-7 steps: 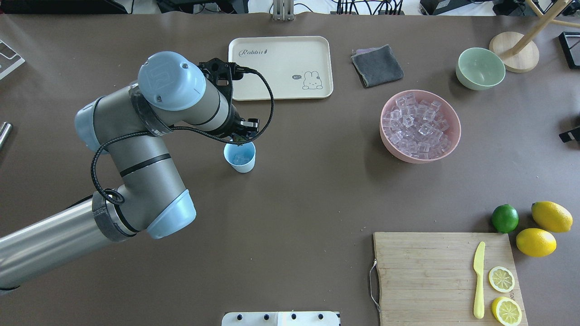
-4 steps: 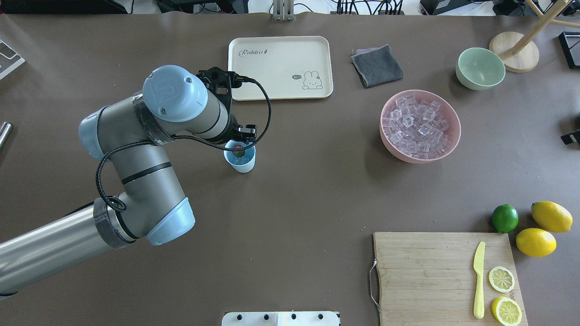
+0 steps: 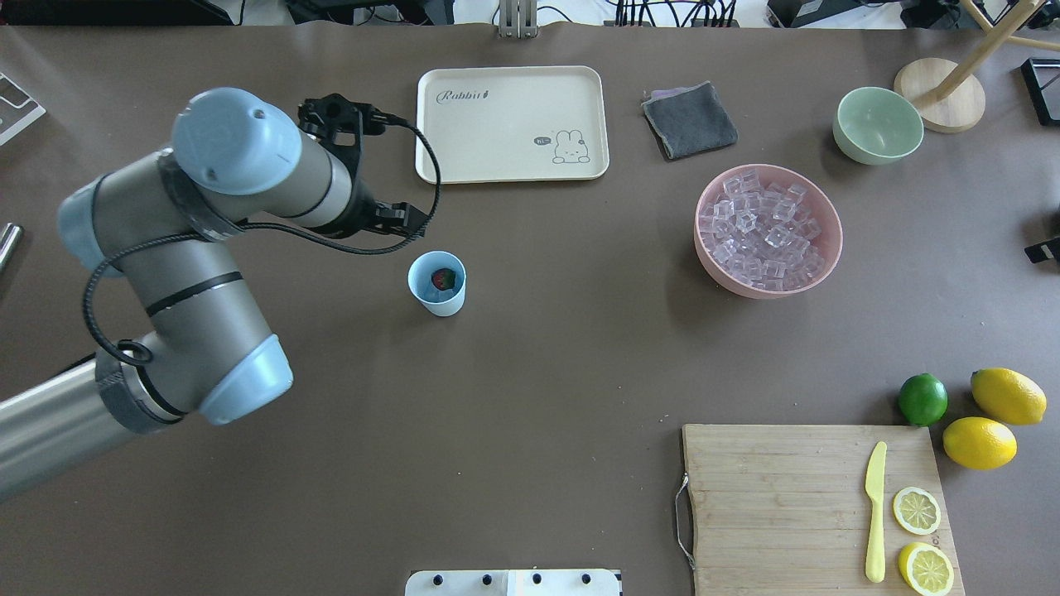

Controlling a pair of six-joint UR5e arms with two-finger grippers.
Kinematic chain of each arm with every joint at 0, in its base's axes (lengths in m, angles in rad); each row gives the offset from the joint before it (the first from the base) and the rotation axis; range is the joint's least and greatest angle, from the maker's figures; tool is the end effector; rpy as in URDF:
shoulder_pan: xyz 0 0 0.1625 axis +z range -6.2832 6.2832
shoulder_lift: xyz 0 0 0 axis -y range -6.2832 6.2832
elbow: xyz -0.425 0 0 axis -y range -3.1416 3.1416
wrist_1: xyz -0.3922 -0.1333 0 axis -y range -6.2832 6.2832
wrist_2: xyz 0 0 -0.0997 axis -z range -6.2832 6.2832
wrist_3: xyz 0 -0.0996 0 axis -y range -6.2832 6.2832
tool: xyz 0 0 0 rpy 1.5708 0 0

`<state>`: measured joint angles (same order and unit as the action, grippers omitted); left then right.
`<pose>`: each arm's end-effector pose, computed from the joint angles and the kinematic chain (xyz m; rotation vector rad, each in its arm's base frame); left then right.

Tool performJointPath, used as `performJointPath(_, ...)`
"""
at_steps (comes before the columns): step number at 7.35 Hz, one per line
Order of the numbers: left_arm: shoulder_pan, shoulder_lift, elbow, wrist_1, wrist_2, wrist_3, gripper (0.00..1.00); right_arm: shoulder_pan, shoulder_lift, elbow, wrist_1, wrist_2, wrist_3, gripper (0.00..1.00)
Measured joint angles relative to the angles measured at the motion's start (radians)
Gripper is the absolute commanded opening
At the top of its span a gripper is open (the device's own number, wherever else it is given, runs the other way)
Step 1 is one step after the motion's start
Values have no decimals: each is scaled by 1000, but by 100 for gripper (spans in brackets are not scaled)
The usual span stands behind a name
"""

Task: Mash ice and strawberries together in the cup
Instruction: 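Open the left gripper to drop the strawberry into the cup, then withdraw the left gripper and grasp the metal pestle rod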

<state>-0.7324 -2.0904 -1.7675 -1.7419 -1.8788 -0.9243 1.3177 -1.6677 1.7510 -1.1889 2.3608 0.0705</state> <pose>0.4095 -0.5069 0.2565 0.3379 0.8614 0.0570 -0.0572 -0.4710 0.5708 0.3112 -0.8397 -0.3539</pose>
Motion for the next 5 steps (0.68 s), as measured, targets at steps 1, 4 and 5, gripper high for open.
performJointPath(1,-101,88,-7,-13,-67,142,97,0,-1,1,0,0,1,95)
performJointPath(4,-344,296,143,-183,-217,511,97,0,-5,10,1,-1,4,96)
performJointPath(5,-388,346,243,-301,-275,562,97,0,-5,6,2,-1,1,97)
